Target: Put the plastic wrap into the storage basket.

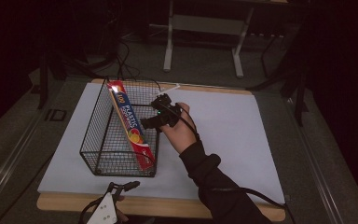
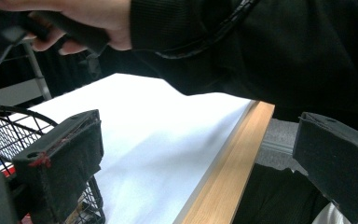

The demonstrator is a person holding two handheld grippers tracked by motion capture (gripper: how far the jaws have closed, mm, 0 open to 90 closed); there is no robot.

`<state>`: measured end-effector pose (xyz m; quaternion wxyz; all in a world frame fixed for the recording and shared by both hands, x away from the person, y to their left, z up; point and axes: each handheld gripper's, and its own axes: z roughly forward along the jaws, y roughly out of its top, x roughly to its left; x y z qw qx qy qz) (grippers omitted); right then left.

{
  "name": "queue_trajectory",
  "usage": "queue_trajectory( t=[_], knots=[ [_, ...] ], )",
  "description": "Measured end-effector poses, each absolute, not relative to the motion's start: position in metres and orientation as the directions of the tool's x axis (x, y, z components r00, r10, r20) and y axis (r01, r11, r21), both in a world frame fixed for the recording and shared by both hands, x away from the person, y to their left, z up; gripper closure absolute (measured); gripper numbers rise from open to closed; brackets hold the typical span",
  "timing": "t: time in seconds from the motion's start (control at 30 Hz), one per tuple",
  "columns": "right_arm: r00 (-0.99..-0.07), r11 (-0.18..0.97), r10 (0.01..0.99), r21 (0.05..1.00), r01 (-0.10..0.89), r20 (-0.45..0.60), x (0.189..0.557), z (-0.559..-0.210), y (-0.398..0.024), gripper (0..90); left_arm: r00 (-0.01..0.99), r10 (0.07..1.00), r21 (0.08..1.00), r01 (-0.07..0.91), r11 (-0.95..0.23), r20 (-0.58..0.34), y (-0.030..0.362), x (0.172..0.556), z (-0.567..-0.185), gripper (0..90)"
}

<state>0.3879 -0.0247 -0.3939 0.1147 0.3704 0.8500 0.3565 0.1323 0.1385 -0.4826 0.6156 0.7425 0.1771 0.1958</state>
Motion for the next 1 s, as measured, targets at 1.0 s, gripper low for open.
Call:
queue_trajectory(
  t=[1.0],
  knots=[
    [-0.699, 0.420, 0.711, 0.750, 0.511, 0.079, 0.335, -0.422, -0.126, 14.3, 0.860, 0.504, 0.982, 0.022, -0.187, 0.076, 0.137, 0.133, -0.483, 2.2]
  ],
)
